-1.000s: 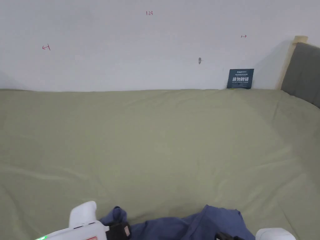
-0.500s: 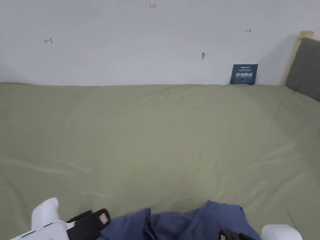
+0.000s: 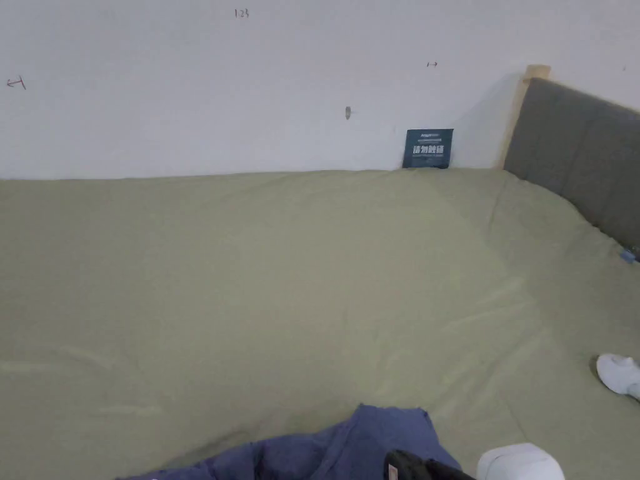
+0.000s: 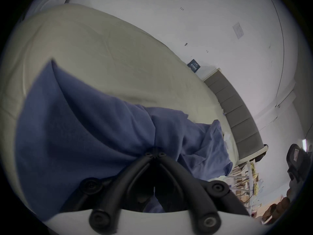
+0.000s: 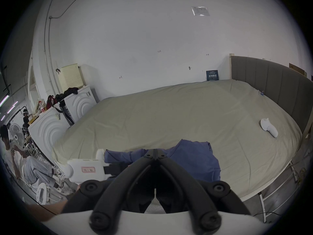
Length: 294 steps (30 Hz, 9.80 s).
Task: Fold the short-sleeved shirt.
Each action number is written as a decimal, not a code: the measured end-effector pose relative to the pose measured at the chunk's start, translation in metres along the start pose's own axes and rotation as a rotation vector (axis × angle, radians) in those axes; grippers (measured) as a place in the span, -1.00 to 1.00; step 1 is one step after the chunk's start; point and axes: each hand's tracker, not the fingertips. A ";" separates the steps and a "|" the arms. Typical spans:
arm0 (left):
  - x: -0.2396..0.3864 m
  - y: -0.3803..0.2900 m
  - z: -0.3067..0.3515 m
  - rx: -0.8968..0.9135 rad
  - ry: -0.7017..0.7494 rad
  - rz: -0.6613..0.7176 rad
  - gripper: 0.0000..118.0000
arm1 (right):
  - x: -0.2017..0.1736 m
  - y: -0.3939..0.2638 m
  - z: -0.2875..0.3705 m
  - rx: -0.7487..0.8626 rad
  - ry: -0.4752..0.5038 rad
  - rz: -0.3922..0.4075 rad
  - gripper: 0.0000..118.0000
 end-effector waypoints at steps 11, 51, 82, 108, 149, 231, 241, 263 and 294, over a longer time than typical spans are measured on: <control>0.021 -0.014 0.015 -0.056 -0.067 0.007 -1.00 | -0.001 0.007 -0.011 0.015 0.012 0.000 -0.98; -0.112 0.051 0.127 0.103 -0.050 0.205 -0.90 | -0.034 0.005 -0.017 -0.064 0.055 0.110 -0.98; 0.128 0.040 0.005 -0.216 0.024 -0.220 0.26 | 0.027 0.007 0.025 -0.008 -0.079 0.012 -0.97; 0.072 -0.027 -0.059 -0.209 -0.172 -0.099 -1.00 | 0.014 -0.005 0.017 -0.055 -0.028 0.033 -0.97; -0.090 0.044 0.055 -0.060 -0.195 0.164 1.00 | 0.107 -0.086 -0.257 -0.563 0.691 -0.559 -0.99; 0.145 0.065 0.248 0.780 0.447 -0.612 -1.00 | -0.017 0.078 -0.019 0.315 -0.265 0.259 -0.98; 0.138 0.056 0.248 0.765 0.455 -0.575 -1.00 | -0.020 0.067 -0.021 0.316 -0.322 0.238 -0.98; 0.147 0.058 0.257 0.746 0.435 -0.566 1.00 | -0.014 0.071 0.003 0.384 -0.259 0.115 1.00; 0.160 0.067 0.278 0.754 0.404 -0.549 1.00 | -0.024 0.109 0.027 0.449 -0.206 0.125 1.00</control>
